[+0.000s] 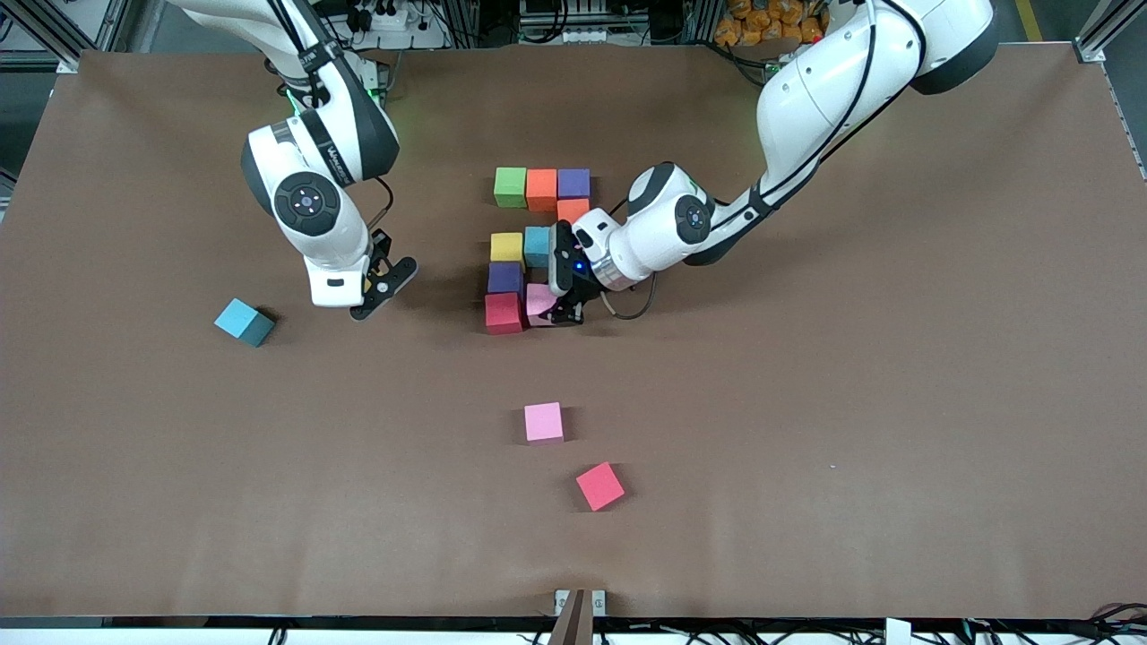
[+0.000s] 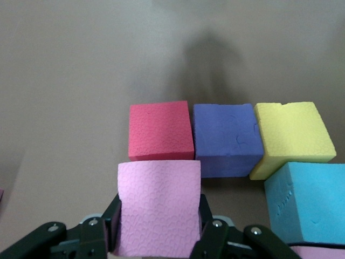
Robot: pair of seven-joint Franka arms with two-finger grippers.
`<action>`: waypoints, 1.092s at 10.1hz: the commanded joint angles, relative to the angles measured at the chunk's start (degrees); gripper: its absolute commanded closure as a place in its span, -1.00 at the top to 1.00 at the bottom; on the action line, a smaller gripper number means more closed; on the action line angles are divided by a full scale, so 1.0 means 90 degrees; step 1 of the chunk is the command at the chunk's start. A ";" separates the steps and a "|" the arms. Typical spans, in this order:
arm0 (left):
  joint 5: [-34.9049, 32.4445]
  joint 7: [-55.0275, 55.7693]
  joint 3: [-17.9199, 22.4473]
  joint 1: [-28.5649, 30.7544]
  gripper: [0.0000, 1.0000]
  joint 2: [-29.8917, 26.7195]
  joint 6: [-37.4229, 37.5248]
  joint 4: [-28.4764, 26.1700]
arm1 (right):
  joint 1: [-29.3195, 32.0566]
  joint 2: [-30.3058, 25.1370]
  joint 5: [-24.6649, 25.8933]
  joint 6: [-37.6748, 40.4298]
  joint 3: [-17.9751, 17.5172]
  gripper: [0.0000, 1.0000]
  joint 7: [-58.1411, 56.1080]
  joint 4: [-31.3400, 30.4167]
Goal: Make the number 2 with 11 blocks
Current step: 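Lower the light pink cube beside the dark pink cube with the left gripper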
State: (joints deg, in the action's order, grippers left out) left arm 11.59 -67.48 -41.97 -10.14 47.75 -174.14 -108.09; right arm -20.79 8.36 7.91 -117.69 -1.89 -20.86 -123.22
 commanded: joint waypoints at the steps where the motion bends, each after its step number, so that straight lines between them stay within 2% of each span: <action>1: 0.0070 -0.0217 -0.0073 -0.0045 -1.00 0.0172 -0.0154 0.0125 | 0.0016 0.0077 0.0097 0.0108 -0.0044 -1.00 -0.0016 0.0126; 8: 0.0070 -0.0217 -0.0014 -0.0202 -1.00 0.0387 -0.0154 0.0438 | 0.0016 0.0077 0.0097 0.0108 -0.0044 -1.00 -0.0016 0.0136; 11: 0.0060 -0.0217 -0.0014 -0.0202 -0.89 0.0397 -0.0154 0.0428 | 0.0016 0.0077 0.0097 0.0108 -0.0044 -1.00 -0.0026 0.0136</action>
State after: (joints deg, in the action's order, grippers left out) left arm 11.59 -67.68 -41.95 -11.49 50.61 -174.47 -105.09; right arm -20.83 8.41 7.91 -117.67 -1.90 -20.86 -123.22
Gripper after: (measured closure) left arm 0.441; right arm 0.546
